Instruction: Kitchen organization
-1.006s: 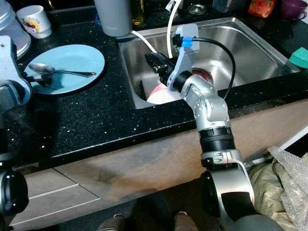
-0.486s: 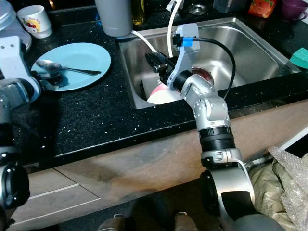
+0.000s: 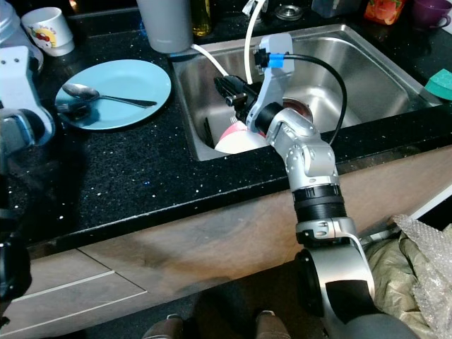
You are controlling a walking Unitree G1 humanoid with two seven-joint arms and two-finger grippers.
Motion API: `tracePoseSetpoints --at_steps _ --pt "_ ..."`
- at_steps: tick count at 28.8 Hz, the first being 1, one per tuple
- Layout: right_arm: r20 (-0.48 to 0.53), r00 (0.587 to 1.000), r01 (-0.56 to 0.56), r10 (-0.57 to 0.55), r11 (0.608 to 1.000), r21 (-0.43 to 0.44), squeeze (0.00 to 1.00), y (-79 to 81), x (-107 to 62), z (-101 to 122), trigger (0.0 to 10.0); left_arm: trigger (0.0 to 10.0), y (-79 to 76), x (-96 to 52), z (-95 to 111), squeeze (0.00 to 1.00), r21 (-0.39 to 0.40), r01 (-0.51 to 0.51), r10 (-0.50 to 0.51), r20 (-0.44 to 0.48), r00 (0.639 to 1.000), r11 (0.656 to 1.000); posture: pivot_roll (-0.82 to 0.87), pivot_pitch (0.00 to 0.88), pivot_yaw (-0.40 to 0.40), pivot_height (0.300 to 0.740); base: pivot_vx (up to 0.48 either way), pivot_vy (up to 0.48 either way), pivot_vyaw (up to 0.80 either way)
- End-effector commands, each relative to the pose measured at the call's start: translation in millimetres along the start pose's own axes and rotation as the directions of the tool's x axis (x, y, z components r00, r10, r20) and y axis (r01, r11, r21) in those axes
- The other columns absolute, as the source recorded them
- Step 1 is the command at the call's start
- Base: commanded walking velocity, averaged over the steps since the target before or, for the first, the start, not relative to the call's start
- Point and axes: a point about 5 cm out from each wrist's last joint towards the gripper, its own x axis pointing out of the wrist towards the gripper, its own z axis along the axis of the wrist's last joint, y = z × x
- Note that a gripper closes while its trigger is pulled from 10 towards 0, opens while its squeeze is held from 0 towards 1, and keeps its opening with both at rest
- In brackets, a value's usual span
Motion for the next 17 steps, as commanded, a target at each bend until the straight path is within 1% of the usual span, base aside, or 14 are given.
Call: tracePoseSetpoints --at_steps 1,2,3,6,8,9,17 --pt "0.009 1.0 -0.011 0.011 1.0 -0.001 0.0 1.6 1.6 2 10.0 0.0 3.0 -3.6 -5 0.0 0.035 0.054 -0.053 -0.033 0.998 0.998 0.05 0.17 0.025 0.74 0.0 0.0 0.0" --pt "0.009 1.0 -0.013 0.013 1.0 0.0 0.0 2.0 2.1 2 10.0 0.0 3.9 -9.7 -9 0.0 0.082 0.13 -0.124 -0.076 0.989 0.988 0.05 0.169 0.024 0.74 0.0 0.0 0.0" --pt "0.009 1.0 -0.013 0.013 1.0 0.0 0.0 2.0 2.1 2 10.0 0.0 3.9 -9.7 -9 0.0 0.082 0.13 -0.124 -0.076 0.989 0.988 0.05 0.169 0.024 0.74 0.0 0.0 0.0" --pt "0.009 1.0 -0.016 0.016 1.0 0.001 0.0 2.5 2.6 2 10.0 0.0 7.4 -15.9 -17 0.0 0.126 0.198 -0.181 -0.133 0.974 0.972 0.05 0.167 0.022 0.74 0.0 0.0 0.0" --pt "0.009 1.0 -0.017 0.017 1.0 0.001 0.0 2.7 2.8 1 10.0 0.0 11.1 -17.7 -20 0.0 0.146 0.209 -0.186 -0.156 0.97 0.967 0.05 0.165 0.021 0.74 0.0 0.0 0.0" --pt "0.009 1.0 -0.018 0.018 1.0 0.001 0.0 2.9 2.8 1 10.0 0.0 12.8 -20.4 -21 0.0 0.17 0.238 -0.208 -0.177 0.962 0.956 0.05 0.165 0.021 0.74 0.0 0.0 0.0" --pt "0.008 1.0 -0.02 0.02 1.0 0.0 0.0 3.1 2.3 1 10.0 0.0 17.3 -23.0 -19 0.0 0.201 0.248 -0.211 -0.188 0.959 0.948 0.05 0.157 0.022 0.74 0.0 0.0 0.0"
